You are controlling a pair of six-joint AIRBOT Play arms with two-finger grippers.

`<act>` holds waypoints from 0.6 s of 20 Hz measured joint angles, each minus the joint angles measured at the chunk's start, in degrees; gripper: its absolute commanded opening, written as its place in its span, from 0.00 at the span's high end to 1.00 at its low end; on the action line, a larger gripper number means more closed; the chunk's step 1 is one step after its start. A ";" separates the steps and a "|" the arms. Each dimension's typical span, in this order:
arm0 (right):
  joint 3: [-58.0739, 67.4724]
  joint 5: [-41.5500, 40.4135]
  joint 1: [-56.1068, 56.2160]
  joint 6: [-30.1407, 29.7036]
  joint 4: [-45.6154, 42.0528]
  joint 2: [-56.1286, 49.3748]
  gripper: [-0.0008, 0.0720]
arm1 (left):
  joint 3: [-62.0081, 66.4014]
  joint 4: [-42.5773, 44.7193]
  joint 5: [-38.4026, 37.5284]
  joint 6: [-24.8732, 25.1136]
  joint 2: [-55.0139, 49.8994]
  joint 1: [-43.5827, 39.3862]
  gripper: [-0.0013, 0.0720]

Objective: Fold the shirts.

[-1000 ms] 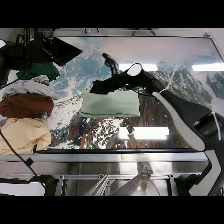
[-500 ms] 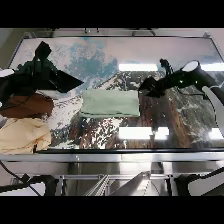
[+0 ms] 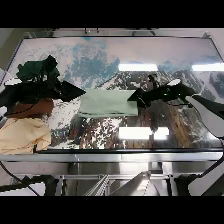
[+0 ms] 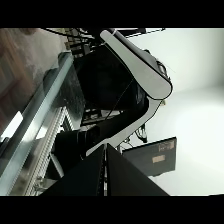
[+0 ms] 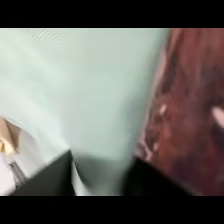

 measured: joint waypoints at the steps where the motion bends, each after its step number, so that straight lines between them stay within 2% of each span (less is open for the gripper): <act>1: -0.02 -0.13 0.44 -1.46 2.08 -0.28 0.97 | -0.04 0.02 0.09 0.00 0.00 0.00 0.98; 3: 0.57 1.97 0.50 -4.37 8.15 0.17 0.97 | -0.11 0.02 -0.02 0.04 0.00 -0.04 0.98; 7: 1.07 5.27 -5.31 -7.45 13.90 6.16 0.97 | -0.15 0.04 -0.31 0.04 0.00 -0.09 0.98; 10: 1.07 5.97 -16.76 -4.98 9.94 14.47 0.97 | -0.15 0.13 -0.48 0.04 0.00 -0.09 0.98; 12: 0.48 6.01 -26.99 -0.61 1.81 20.50 0.97 | -0.15 0.24 -0.48 0.13 0.00 -0.09 0.98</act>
